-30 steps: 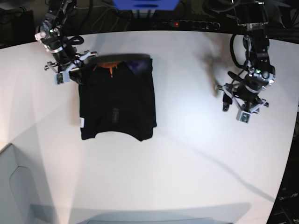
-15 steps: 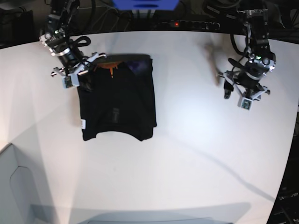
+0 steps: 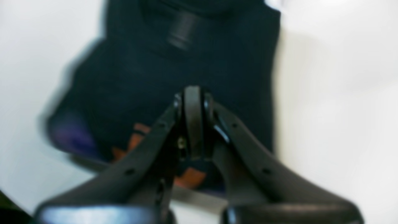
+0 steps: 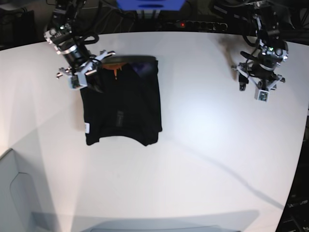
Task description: Fold the T-shirt properly
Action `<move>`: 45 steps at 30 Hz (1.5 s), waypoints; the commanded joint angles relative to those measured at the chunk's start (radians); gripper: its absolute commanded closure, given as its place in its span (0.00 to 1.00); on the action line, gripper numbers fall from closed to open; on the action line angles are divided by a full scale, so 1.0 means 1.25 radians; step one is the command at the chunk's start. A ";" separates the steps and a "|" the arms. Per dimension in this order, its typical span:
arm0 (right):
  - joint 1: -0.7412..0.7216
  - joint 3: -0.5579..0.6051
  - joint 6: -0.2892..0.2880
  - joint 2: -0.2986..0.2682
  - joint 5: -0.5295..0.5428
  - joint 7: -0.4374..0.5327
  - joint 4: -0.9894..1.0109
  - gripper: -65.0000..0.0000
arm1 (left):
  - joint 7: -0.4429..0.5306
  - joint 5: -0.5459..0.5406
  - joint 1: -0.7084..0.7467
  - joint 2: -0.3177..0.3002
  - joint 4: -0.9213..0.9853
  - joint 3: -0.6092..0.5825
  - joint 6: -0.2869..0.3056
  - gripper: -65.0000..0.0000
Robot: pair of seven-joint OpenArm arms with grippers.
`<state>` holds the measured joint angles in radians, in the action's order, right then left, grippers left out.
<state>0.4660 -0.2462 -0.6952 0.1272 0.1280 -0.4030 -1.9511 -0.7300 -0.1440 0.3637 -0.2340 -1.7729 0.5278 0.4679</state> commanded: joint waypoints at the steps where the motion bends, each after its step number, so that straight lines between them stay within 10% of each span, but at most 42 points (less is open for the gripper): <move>1: 0.007 0.033 -0.002 0.001 0.015 0.020 -0.015 1.00 | 0.016 -0.004 0.004 -0.002 -0.022 0.012 -0.003 0.50; 7: -0.001 0.200 -0.002 -0.012 0.010 0.022 0.059 1.00 | 0.016 -0.006 0.047 0.011 -0.055 0.040 -0.003 0.50; 18: -0.052 0.227 -0.002 -0.014 0.011 0.024 0.152 1.00 | 0.016 -0.006 0.109 0.027 -0.061 0.093 -0.003 0.50; 31: -0.026 -0.139 -0.002 -0.028 0.014 0.014 0.001 1.00 | 0.016 -0.006 0.166 0.095 -0.117 0.164 0.006 0.51; 40: 0.123 -0.293 -0.002 -0.021 0.015 0.014 -0.039 1.00 | 0.016 -0.011 0.353 0.167 -0.185 0.164 0.006 0.98; 45: 0.287 -0.293 -0.002 0.001 0.015 0.014 -0.039 1.00 | 0.024 -0.054 0.458 0.210 -0.183 0.163 0.006 1.00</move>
<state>0.8185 -0.6044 -0.6987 0.1360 0.1371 -0.4168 -1.9839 -0.7113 -0.2047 0.9226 0.0353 -1.9877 0.7246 0.4740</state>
